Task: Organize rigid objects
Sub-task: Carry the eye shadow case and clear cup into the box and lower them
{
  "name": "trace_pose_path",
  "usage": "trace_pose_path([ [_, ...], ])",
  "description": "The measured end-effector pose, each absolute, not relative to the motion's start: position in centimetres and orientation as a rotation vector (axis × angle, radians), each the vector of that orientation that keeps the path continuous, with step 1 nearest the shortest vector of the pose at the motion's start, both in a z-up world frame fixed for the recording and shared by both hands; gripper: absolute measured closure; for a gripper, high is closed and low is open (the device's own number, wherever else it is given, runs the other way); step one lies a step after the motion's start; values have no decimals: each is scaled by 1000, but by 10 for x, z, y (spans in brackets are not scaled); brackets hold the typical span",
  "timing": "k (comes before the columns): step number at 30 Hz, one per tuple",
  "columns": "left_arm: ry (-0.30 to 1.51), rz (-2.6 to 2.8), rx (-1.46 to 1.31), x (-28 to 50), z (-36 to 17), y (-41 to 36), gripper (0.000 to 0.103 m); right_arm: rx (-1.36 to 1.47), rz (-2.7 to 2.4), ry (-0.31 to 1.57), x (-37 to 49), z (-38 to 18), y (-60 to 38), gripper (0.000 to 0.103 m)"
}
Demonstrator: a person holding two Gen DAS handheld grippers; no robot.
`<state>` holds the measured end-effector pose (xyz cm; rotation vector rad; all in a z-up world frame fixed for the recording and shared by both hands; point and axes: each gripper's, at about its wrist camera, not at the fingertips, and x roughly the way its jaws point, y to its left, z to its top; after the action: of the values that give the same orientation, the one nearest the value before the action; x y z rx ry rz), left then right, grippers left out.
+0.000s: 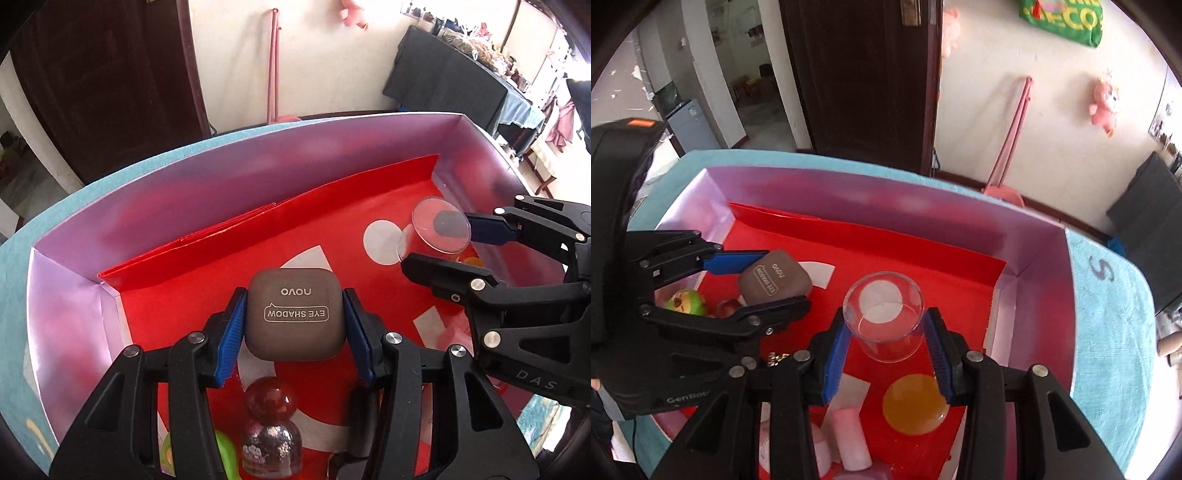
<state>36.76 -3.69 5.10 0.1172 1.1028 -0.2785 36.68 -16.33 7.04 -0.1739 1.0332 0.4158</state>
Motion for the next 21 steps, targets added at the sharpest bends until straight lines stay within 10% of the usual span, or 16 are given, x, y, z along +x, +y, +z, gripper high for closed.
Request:
trace_pose_path([
  [21,1081,-249,145,362,50,-45,54,-196,376,1090,373,58,-160,59],
])
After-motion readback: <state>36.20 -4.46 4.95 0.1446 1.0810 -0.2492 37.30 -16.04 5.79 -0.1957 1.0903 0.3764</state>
